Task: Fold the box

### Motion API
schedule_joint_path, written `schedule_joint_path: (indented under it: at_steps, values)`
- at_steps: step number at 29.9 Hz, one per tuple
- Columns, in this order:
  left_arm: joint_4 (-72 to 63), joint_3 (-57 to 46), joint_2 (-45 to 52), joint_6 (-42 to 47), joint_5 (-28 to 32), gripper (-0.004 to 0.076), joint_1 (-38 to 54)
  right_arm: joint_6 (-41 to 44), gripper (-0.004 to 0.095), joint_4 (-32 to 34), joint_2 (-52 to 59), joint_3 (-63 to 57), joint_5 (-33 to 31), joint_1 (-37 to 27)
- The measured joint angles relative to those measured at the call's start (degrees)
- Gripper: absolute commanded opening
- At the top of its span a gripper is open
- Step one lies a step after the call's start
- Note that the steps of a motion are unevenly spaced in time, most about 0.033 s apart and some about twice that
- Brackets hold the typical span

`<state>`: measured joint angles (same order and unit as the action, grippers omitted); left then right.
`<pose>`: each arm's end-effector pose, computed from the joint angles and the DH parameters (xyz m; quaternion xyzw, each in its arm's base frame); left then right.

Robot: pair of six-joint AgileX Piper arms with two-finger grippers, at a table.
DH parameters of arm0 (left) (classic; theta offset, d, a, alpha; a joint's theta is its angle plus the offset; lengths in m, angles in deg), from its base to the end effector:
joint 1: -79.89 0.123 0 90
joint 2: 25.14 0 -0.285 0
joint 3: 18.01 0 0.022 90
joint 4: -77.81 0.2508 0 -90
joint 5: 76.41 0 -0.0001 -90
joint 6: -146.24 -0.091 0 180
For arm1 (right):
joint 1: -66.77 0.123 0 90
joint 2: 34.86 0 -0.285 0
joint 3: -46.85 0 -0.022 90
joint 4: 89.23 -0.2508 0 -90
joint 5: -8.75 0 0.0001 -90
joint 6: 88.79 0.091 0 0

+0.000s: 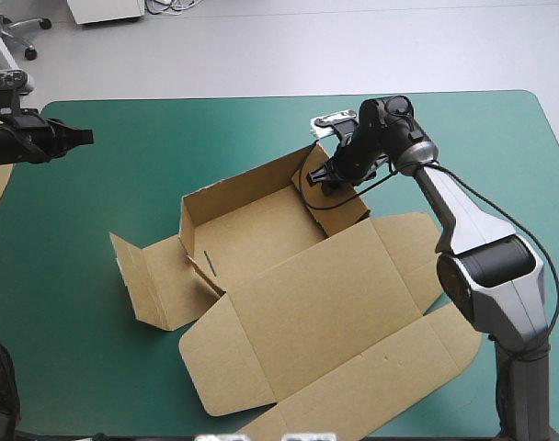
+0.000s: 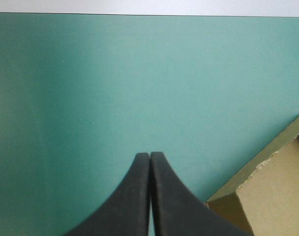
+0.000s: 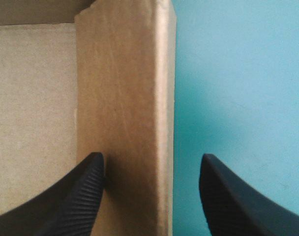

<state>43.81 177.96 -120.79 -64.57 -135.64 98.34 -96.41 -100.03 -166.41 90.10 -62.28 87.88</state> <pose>0.3252 0.0624 0.4177 0.0448 0.8959 -0.1217 0.4250 0.4336 0.1847 0.2821 -0.2293 0.9523 0.1134 0.1664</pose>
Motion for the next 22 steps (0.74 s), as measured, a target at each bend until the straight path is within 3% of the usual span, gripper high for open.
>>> schedule_joint_path:
  at_steps: [22]
  values:
    - [0.7,0.0,-0.9,0.9,-0.1,-0.0015,0.0,5.4,0.0620,0.6,7.8,-1.2,-0.2,0.0]
